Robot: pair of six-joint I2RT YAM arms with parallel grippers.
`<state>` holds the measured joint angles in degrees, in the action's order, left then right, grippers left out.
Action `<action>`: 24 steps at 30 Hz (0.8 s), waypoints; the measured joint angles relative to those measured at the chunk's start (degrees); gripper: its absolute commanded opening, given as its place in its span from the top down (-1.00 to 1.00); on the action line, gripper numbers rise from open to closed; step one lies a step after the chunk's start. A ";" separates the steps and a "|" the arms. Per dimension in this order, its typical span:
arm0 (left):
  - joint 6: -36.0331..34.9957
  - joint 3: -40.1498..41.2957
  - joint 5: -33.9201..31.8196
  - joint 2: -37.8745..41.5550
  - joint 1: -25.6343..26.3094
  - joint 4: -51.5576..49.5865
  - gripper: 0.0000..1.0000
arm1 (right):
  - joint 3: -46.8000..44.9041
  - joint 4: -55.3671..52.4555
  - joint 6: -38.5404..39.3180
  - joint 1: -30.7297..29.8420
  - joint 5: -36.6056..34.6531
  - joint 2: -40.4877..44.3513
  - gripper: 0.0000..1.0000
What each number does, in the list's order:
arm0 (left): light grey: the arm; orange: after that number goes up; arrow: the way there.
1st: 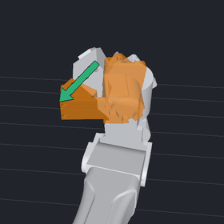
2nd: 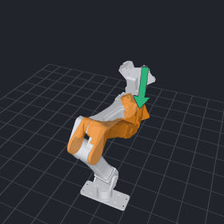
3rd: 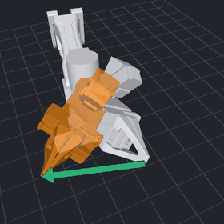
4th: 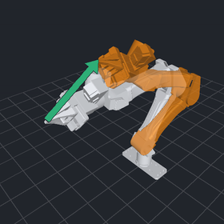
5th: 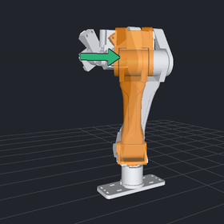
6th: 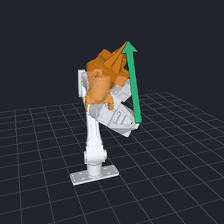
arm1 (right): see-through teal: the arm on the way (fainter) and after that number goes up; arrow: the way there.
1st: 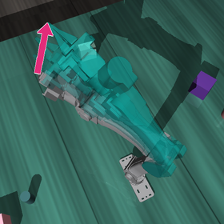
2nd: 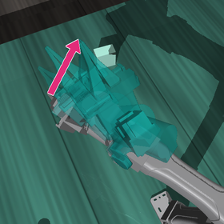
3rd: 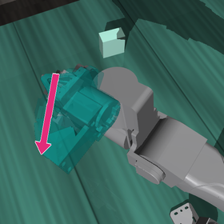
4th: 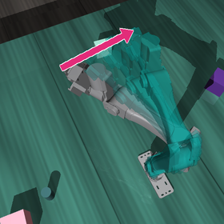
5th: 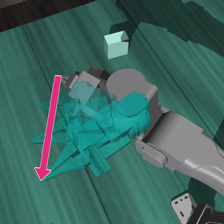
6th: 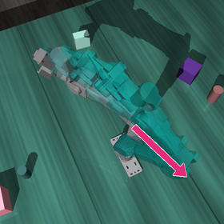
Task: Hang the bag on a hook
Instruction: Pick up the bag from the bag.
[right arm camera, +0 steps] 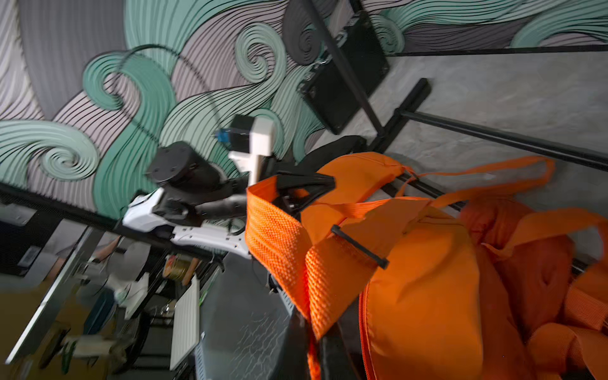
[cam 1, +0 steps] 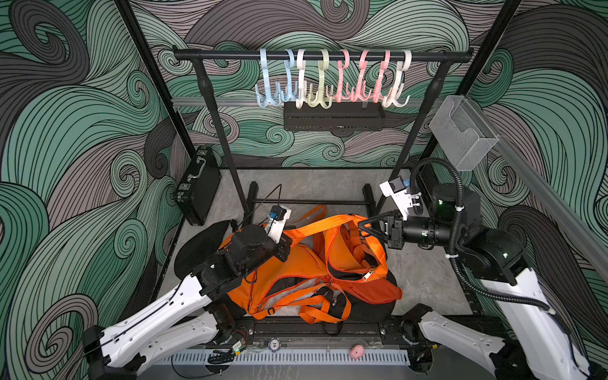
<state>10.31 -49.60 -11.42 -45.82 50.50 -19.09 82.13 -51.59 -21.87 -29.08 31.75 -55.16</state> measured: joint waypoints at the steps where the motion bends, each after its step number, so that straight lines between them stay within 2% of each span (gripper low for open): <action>1: 0.22 -1.42 -0.57 0.66 0.00 -2.73 1.00 | -2.51 0.28 -0.44 1.20 -1.53 0.50 0.78; 2: 0.28 -2.97 -0.94 1.05 0.02 -4.94 1.00 | -4.83 0.35 -1.05 1.95 -2.58 0.63 0.48; 4: 0.52 -5.86 -1.49 1.38 0.33 -9.49 1.00 | -8.57 0.52 -1.22 2.34 -5.25 0.31 0.26; 6: 0.72 -9.57 -2.19 1.31 0.24 -15.06 1.00 | -11.28 0.33 -1.14 2.97 -8.37 -0.13 -0.05; 11: 0.85 -24.06 -2.34 -4.85 0.22 -28.39 1.00 | -10.54 0.37 1.62 3.43 -12.61 2.27 -0.49; 17: 0.83 -42.60 0.39 -17.38 0.22 -39.58 1.00 | -2.97 5.97 5.99 1.79 -8.39 4.59 -0.63; 24: 0.76 -49.92 3.08 -26.29 0.22 -46.27 1.00 | -6.95 14.86 9.79 -8.02 -5.09 1.68 -0.66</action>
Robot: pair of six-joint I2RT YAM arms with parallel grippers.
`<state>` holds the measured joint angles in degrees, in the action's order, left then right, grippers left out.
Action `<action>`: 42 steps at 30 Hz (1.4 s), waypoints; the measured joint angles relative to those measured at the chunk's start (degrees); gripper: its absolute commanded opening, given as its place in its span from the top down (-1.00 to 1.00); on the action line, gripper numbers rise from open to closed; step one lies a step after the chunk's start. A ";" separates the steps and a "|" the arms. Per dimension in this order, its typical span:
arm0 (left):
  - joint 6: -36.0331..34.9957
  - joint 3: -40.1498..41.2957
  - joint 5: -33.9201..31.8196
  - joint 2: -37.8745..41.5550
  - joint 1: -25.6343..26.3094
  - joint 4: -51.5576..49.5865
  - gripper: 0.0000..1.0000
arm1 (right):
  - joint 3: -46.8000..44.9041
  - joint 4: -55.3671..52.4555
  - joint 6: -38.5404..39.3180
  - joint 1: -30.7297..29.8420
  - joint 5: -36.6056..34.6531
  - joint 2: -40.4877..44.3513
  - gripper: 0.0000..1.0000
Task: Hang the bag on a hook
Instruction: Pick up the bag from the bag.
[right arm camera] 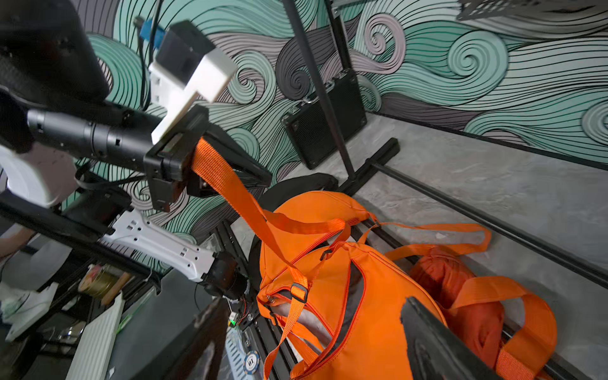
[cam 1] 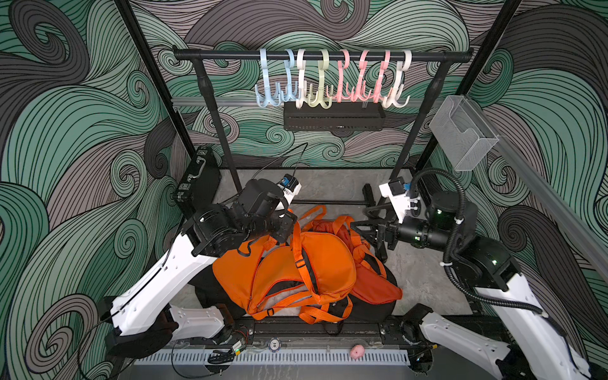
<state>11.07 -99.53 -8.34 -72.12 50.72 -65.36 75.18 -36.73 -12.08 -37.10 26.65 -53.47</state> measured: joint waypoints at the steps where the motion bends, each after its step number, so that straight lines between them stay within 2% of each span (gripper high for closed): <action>1: 0.00 -0.76 0.20 -0.55 0.00 -0.66 1.00 | -0.87 0.96 0.37 -1.31 0.09 -0.68 -0.66; 6: 0.28 -5.46 1.40 -1.95 0.00 -1.49 1.00 | -4.72 6.84 2.05 -10.14 -1.07 -6.16 -0.63; 10: 0.92 -6.10 1.97 -2.03 0.00 -1.29 1.00 | -4.85 11.41 3.13 -16.24 -3.56 -10.75 -0.58; 14: 1.33 -6.10 2.62 -2.69 0.00 -0.81 1.00 | -5.90 17.09 3.37 -18.82 -5.77 -13.68 -0.52; 16: 1.57 -6.08 2.84 -3.06 0.00 -0.39 1.00 | -6.27 19.43 3.23 -18.99 -7.06 -14.78 -0.42; 21: 1.66 -5.03 3.02 -3.13 0.00 0.66 1.00 | -7.08 24.70 2.75 -19.37 -10.69 -16.48 0.12; 24: 1.64 -2.99 2.95 -2.73 0.00 1.49 1.00 | -8.52 26.71 2.54 -19.54 -12.61 -16.20 0.58; 27: 1.55 0.33 2.78 -2.01 0.00 2.58 1.00 | -9.33 26.99 2.80 -19.54 -14.21 -15.26 0.83; 28: 1.49 1.70 2.69 -1.64 0.00 3.02 0.90 | -9.33 26.60 2.95 -19.52 -14.91 -14.62 0.99; 30: 1.20 4.50 2.43 -0.83 -0.02 3.96 0.65 | -9.33 25.90 3.61 -19.52 -16.41 -12.81 1.00; 32: 0.90 7.54 2.38 0.31 -0.07 5.11 0.29 | -9.31 24.59 4.28 -19.52 -17.99 -10.03 1.00; 34: 0.22 10.49 2.43 1.73 -0.07 6.56 0.09 | -8.90 22.71 5.05 -19.50 -19.37 -7.58 1.00; 37: -0.35 15.26 3.52 4.44 -0.09 10.01 -0.02 | -6.97 19.54 6.21 -19.21 -20.65 -5.16 1.00; 42: -0.35 23.74 5.88 8.31 -0.09 16.37 -0.02 | -3.17 13.42 7.78 -17.68 -21.75 -3.41 1.00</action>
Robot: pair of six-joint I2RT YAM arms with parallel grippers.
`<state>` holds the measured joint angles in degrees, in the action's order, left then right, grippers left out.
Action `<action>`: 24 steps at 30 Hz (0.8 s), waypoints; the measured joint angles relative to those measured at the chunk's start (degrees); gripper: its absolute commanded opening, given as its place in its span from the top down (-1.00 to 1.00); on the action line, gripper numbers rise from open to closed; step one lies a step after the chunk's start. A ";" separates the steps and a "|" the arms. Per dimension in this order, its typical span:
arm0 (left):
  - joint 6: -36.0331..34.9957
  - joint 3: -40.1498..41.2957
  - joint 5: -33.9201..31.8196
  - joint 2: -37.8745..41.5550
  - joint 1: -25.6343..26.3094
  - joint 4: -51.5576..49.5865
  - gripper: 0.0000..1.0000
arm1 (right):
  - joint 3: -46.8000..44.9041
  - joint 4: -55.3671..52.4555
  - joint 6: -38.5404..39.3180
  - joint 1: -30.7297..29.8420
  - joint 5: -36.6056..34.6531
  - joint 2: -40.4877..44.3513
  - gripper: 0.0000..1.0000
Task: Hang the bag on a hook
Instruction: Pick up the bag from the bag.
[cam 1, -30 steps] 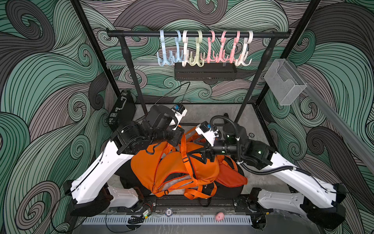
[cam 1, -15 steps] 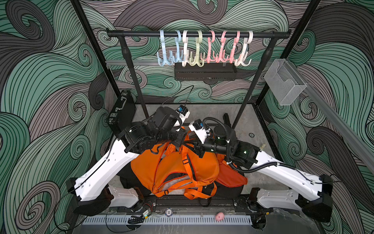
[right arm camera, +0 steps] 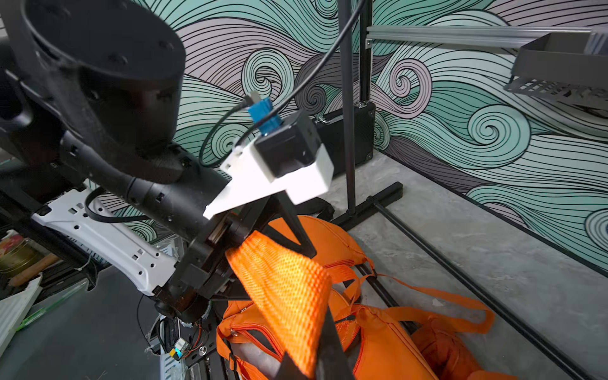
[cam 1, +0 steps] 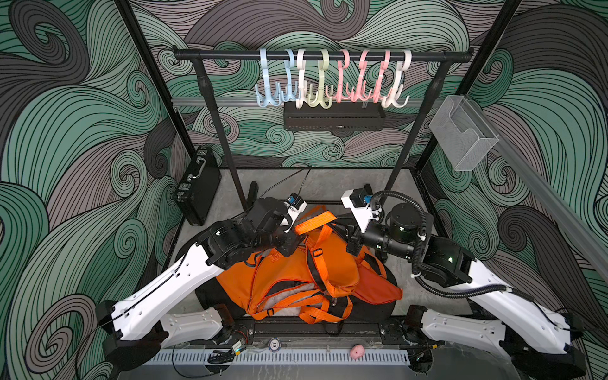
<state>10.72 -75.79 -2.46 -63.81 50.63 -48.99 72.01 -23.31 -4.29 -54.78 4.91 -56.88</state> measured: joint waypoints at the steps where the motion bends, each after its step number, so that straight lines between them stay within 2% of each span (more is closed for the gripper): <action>1: 0.07 1.33 0.28 0.31 -0.02 1.18 -0.02 | 0.83 -1.25 0.33 0.39 -0.20 0.11 1.00; 7: 0.74 8.98 3.76 2.60 -0.13 7.54 -0.06 | 4.92 -6.99 1.07 2.69 -1.62 0.57 1.00; 13: 0.94 13.25 7.04 7.04 -0.11 12.37 -0.05 | 7.56 -10.51 1.14 4.17 -3.78 0.07 1.00; 18: 0.81 15.98 7.37 10.91 -0.11 15.72 0.23 | 7.72 -12.22 1.14 5.46 -4.20 -0.09 1.00; 20: 0.81 16.61 7.28 11.52 -0.11 16.52 0.25 | 7.72 -12.90 1.11 5.84 -4.24 -0.15 1.00; 21: 0.83 16.81 7.23 11.69 -0.11 16.90 0.25 | 7.69 -13.14 1.11 6.10 -4.28 -0.17 1.00; 24: 0.76 16.92 7.50 12.20 -0.11 17.84 0.00 | 7.72 -13.77 0.87 7.52 -4.26 -0.48 1.00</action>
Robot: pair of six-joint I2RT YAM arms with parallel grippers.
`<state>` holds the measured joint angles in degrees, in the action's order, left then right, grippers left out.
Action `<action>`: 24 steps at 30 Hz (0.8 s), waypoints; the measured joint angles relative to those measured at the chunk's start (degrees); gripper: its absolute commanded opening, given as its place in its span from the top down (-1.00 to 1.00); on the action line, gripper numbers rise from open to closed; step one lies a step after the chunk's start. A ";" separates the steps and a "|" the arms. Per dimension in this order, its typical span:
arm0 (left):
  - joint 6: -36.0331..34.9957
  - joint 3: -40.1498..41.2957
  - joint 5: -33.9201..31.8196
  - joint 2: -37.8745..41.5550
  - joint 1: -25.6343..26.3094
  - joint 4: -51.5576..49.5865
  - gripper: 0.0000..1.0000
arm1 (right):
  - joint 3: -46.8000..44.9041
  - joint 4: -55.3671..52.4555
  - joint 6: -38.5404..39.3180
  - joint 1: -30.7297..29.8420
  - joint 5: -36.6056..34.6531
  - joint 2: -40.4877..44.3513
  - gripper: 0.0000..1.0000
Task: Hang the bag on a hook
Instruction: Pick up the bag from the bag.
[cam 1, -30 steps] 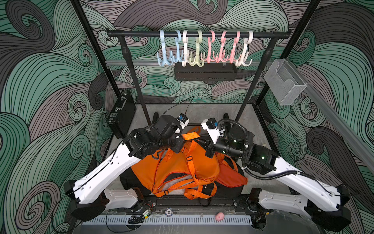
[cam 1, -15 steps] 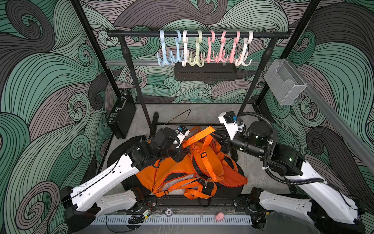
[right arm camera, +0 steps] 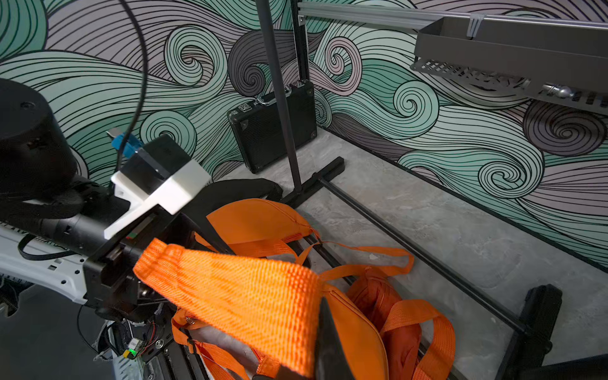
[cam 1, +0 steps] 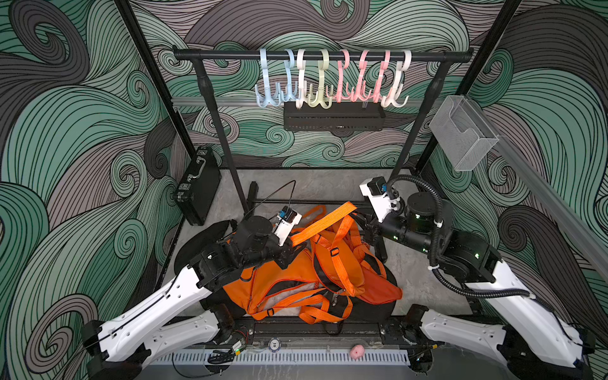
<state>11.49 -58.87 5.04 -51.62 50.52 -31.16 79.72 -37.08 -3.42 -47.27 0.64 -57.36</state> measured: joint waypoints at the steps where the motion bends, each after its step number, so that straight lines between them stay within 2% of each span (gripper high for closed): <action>1: 0.15 0.00 0.24 0.28 0.00 0.11 -0.07 | 0.00 -0.17 -0.20 0.74 0.07 -0.24 1.00; 4: -0.42 0.00 1.49 1.18 0.00 0.11 -0.25 | 0.00 -0.46 -0.94 2.38 0.37 -1.05 1.00; 7: -0.81 0.00 3.32 1.49 0.00 -0.04 -0.35 | 0.04 -0.55 -1.49 3.13 0.83 -1.66 1.00; 19: -3.39 -2.16 12.41 0.24 0.33 -4.70 -0.48 | 4.11 -2.05 -2.78 4.52 1.46 -2.56 1.00; 24: -4.50 -2.84 12.98 -0.17 0.90 -5.25 -0.49 | 4.57 -2.62 -3.43 4.55 2.91 -3.08 1.00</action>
<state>6.98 -61.71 18.02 -51.79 51.42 -36.40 84.29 -39.70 -6.85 -42.72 3.55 -60.45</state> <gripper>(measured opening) 0.740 0.048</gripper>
